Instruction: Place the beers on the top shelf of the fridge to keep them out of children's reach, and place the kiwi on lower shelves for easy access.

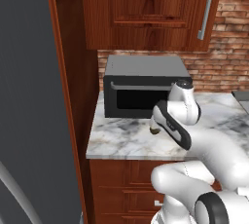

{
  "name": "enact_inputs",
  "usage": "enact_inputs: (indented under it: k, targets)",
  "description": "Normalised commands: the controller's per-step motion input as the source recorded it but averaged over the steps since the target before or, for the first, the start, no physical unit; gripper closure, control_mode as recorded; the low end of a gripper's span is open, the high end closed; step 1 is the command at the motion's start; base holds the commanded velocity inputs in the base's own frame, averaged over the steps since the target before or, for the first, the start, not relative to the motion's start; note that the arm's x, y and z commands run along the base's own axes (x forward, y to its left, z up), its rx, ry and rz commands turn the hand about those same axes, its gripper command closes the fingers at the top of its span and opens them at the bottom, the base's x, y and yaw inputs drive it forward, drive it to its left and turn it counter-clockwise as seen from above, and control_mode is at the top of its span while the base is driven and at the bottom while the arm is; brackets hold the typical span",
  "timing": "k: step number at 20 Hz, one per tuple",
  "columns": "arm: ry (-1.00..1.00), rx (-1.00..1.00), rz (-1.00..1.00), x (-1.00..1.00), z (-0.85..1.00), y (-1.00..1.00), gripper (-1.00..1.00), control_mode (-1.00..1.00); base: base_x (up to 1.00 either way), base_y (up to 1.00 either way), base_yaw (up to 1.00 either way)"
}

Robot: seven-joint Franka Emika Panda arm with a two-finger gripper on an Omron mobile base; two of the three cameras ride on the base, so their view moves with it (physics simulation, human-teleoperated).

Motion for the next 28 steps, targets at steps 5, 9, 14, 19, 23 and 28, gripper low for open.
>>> enact_inputs:
  k: [5, 9, 14, 19, 23, 28]
  targets:
    - [0.0, 0.0, -0.02, 0.17, -0.22, 0.0, -1.0, -1.0, 0.0, 0.0, 0.0]
    - [0.0, 0.0, -0.02, 0.19, -0.23, 0.0, -1.0, -1.0, 0.0, 0.0, 0.0]
    - [0.0, 0.0, -0.01, 0.2, -0.2, 0.0, -1.0, -1.0, 0.0, 0.0, 0.0]
    - [0.0, 0.0, -0.01, 0.19, -0.18, 0.0, -1.0, -1.0, 0.0, 0.0, 0.0]
    - [0.0, 0.0, -0.01, 0.19, -0.15, 0.0, -1.0, -1.0, 0.0, 0.0, 0.0]
    - [0.0, 0.0, -0.01, 0.2, -0.15, 0.0, -1.0, -1.0, 0.0, 0.0, 0.0]
